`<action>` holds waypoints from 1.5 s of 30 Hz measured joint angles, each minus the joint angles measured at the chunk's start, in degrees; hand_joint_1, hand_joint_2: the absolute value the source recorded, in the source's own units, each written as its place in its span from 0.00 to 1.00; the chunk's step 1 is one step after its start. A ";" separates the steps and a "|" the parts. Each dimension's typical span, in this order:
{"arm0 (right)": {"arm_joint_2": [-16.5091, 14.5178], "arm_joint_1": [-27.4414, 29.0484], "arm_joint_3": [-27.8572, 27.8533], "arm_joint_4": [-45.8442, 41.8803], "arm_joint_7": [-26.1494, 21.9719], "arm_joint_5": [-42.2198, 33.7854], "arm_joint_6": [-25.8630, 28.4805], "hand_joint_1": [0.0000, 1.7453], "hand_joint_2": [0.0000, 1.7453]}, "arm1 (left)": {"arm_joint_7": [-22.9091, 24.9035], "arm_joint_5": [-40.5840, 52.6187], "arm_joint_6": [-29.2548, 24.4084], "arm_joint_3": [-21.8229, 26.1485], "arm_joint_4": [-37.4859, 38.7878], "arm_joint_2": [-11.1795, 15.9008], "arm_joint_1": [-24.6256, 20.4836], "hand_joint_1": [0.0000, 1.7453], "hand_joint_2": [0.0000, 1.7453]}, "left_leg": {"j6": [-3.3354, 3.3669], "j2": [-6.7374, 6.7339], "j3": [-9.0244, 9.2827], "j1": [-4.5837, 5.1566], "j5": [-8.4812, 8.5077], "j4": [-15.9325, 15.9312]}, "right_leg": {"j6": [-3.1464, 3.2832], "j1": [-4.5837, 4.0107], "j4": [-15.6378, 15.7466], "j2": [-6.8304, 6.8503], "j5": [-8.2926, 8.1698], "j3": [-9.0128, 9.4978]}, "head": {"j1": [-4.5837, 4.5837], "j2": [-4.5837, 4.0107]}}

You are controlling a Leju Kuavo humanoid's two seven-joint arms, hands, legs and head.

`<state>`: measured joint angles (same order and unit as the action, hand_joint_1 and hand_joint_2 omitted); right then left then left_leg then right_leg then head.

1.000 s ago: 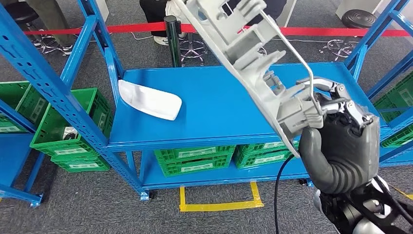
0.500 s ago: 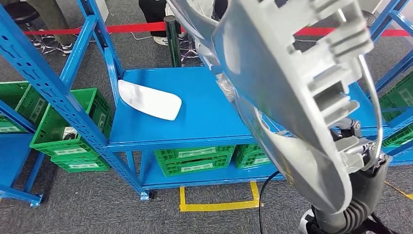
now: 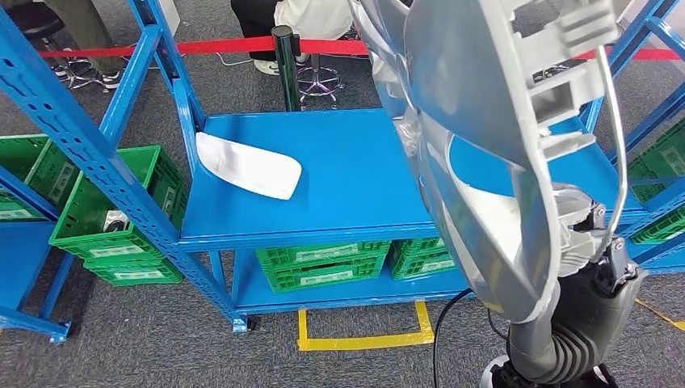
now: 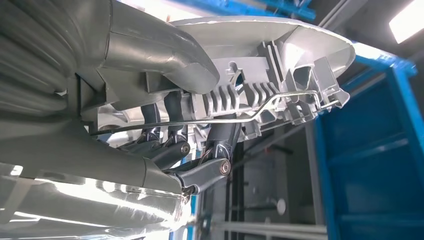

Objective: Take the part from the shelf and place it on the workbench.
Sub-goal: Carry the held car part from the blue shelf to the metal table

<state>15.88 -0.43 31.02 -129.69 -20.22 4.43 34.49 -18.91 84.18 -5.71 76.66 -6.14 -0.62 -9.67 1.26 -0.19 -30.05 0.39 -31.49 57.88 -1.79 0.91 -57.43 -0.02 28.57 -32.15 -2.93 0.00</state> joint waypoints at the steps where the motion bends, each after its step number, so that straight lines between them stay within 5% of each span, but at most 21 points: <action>1: -0.16 0.24 0.14 0.22 -0.01 0.80 0.85 1.00 1.00 | 0.64 0.15 0.11 0.25 0.00 0.07 -0.01 0.00 1.00 | 0.00 0.00 0.00 0.00 0.00 0.00 | 0.00 0.00 0.00 0.00 0.00 0.00 | -0.01 0.00; 21: -0.89 2.24 1.82 1.45 1.19 4.20 4.54 1.00 1.00 | 1.93 3.14 1.33 1.66 0.05 0.49 -0.02 0.00 1.00 | 0.00 0.10 0.00 0.01 0.00 0.00 | 0.00 0.00 0.00 0.00 0.00 0.00 | 0.02 0.00; 38: -0.66 2.37 2.35 0.78 5.65 7.31 4.15 1.00 1.00 | -1.42 5.14 1.00 1.67 0.30 -1.94 -0.01 0.00 1.00 | 0.00 0.21 0.01 0.02 0.00 0.00 | 0.00 0.01 0.01 0.00 0.00 -0.01 | 0.03 0.00; 45: 0.57 8.30 -1.34 -4.01 7.34 11.72 5.48 1.00 1.00 | 0.11 5.67 -0.97 0.46 0.33 -4.54 -0.19 0.00 1.00 | 0.00 0.79 -0.04 0.05 0.00 0.01 | 0.06 0.02 0.04 0.20 0.06 0.02 | -0.02 0.00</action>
<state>16.45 7.87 29.67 -133.70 -12.88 16.15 39.97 -18.81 89.85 -6.68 77.12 -5.81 -5.16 -9.86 1.26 0.60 -30.08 0.44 -31.49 57.89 -1.73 0.93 -57.40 0.18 28.62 -32.12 -2.96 0.00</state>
